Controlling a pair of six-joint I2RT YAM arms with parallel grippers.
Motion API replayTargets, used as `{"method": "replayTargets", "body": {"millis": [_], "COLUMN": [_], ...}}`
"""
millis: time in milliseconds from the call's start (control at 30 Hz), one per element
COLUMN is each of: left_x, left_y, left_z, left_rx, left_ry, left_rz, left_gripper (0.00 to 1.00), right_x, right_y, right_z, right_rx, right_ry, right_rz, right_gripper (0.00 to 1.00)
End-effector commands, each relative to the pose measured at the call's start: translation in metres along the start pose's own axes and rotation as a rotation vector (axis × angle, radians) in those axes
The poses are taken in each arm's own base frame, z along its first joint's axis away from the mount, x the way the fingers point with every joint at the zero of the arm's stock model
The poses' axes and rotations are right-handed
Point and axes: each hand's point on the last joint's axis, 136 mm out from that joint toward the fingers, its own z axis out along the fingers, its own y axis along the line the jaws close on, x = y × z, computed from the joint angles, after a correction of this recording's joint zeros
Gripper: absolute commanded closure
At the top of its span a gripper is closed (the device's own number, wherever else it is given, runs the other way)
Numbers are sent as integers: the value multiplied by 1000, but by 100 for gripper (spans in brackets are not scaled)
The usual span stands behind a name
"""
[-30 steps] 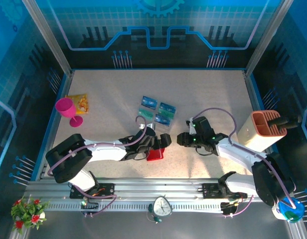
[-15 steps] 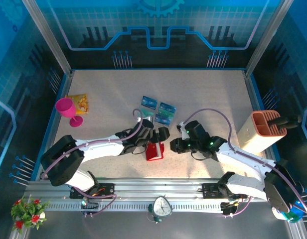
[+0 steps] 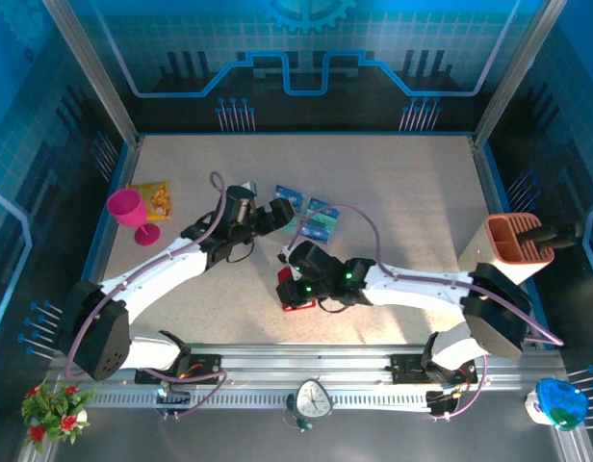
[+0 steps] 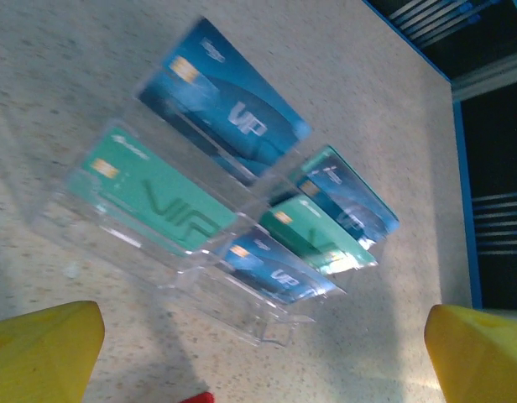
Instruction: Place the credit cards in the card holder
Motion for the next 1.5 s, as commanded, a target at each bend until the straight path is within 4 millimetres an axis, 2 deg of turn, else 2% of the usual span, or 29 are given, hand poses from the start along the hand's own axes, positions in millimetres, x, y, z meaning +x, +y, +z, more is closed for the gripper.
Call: {"method": "replayTargets", "body": {"millis": [0,200,300,500,700,867,1233,1467], "left_x": [14,41,56,85,114,135,159,174], "left_y": [21,52,63,73,78,91,111,126], "left_z": [-11,-14,-14,-12,-7,-3,4,10], "left_rx": [-51,-110,-124,-159,-228,-318,-399,-471], "left_ry": [64,125,167,233,289,326,363,399], "left_rz": [18,28,34,99,197,268,335,370], "left_gripper": [1,1,1,1,1,1,1,1], "right_x": [-3,6,17,34,41,44,44,33], "right_y": [-16,-55,-75,-96,-100,-102,-100,-94], "right_z": [10,16,15,19,22,22,19,13], "right_rx": [77,146,167,171,158,157,143,123], "right_ry": [1,13,24,41,50,58,62,52], "right_rz": [-14,36,75,131,149,149,154,149], "right_gripper": [85,89,90,91,91,91,91,91]}}
